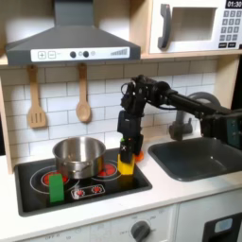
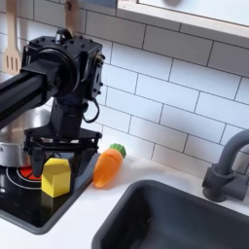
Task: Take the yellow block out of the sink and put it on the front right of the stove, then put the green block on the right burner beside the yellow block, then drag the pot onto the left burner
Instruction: 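Take the yellow block out of the sink and put it on the front right of the stove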
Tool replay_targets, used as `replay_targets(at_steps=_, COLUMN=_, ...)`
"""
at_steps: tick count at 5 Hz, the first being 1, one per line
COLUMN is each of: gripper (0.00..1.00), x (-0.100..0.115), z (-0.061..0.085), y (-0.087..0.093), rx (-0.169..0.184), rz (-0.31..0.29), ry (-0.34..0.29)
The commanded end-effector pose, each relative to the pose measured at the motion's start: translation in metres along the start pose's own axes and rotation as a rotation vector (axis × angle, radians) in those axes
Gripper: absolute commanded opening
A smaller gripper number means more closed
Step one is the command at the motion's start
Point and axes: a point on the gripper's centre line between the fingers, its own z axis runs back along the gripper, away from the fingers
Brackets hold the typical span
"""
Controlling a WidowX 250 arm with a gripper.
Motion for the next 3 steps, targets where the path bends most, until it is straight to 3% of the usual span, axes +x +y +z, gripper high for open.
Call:
replay_targets(at_steps=1, gripper=1.00, x=-0.007, z=-0.007, y=0.003, rx=0.016, rz=0.002, ry=0.012)
replay_targets(at_steps=3, gripper=1.00, x=-0.007, z=-0.022, y=0.004, rx=0.036, rz=-0.013, ry=0.030)
